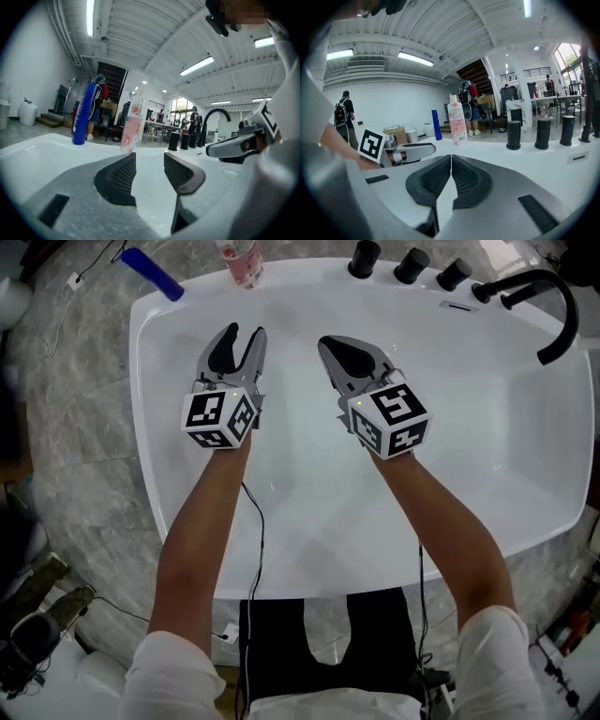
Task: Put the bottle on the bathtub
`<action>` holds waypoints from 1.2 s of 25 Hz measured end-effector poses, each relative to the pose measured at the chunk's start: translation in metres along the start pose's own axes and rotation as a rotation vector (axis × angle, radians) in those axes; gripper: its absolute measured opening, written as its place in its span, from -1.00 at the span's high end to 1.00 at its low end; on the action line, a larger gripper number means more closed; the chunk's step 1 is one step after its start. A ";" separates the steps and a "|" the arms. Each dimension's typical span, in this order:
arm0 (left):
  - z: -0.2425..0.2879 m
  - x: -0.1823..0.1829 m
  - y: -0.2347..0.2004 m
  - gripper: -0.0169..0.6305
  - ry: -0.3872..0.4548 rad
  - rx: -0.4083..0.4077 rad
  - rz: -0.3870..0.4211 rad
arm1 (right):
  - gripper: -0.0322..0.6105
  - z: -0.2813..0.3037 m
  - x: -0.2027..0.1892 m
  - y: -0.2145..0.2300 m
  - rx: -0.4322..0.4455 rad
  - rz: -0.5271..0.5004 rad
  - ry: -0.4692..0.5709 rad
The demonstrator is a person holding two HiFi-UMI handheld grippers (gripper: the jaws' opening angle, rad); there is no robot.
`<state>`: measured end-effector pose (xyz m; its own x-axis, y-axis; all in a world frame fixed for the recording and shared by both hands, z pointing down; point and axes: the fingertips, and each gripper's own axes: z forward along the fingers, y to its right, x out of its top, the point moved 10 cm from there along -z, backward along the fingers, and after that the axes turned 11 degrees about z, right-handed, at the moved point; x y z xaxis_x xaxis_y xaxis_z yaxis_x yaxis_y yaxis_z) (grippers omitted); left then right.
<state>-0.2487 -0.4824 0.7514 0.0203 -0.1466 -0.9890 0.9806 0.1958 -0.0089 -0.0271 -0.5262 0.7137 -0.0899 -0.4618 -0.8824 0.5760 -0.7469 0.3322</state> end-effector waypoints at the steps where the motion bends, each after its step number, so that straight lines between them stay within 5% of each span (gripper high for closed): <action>1: -0.016 -0.002 0.007 0.36 -0.019 -0.005 -0.005 | 0.85 -0.010 -0.007 -0.008 -0.001 0.015 -0.002; 9: -0.151 0.030 0.042 0.78 -0.112 -0.070 0.043 | 0.85 -0.096 -0.023 -0.100 -0.022 0.058 0.005; 19: -0.295 0.155 0.039 0.90 -0.080 -0.135 -0.033 | 0.85 -0.211 0.081 -0.219 -0.068 0.044 0.125; 30: -0.424 0.256 0.031 0.90 -0.044 -0.136 0.003 | 0.85 -0.323 0.176 -0.314 -0.083 -0.103 0.255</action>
<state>-0.2953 -0.1024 0.4349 0.0343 -0.1879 -0.9816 0.9451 0.3255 -0.0293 0.0386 -0.2188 0.3469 0.0499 -0.2424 -0.9689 0.6397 -0.7372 0.2174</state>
